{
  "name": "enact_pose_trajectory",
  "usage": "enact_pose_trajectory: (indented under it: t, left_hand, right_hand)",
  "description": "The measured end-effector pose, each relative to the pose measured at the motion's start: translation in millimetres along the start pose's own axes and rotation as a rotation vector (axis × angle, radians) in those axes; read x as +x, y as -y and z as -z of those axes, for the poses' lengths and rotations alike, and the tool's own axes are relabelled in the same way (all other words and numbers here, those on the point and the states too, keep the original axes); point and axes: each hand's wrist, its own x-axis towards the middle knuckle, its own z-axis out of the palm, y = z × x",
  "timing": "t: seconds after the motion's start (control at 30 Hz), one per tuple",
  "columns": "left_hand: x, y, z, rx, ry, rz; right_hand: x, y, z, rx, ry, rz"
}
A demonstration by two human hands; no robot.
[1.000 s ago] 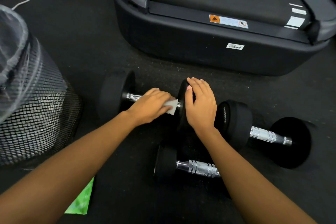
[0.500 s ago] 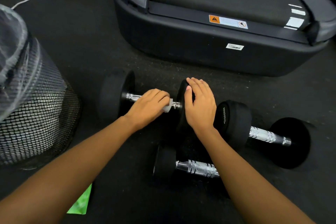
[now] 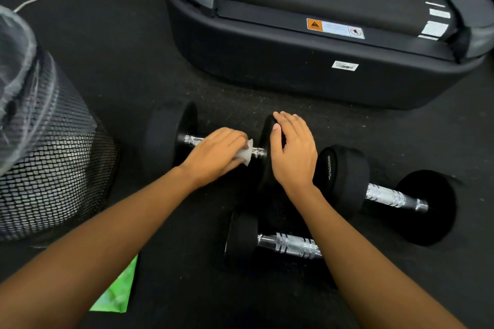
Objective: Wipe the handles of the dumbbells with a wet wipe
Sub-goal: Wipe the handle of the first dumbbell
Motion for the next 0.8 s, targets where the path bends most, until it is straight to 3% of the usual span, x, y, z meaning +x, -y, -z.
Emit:
enact_pose_trajectory:
  t: [0.27, 0.47, 0.67, 0.8]
  left_hand:
    - [17.9, -18.9, -8.7, -0.124, 0.071, 0.293]
    - [17.7, -2.8, -7.2, -0.07, 0.171, 0.205]
    - [33.1, 3.3, -0.4, 0.007, 0.352, 0.389]
    - [37.5, -6.8, -3.4, -0.072, 0.351, 0.315]
  right_hand:
    - [0.0, 1.2, 0.2, 0.002, -0.001, 0.0]
    - [-0.9, -0.2, -0.2, 0.01, -0.014, 0.015]
    - [0.4, -1.1, -1.2, 0.002, -0.014, 0.017]
    - [0.5, -0.5, -0.2, -0.008, -0.005, 0.008]
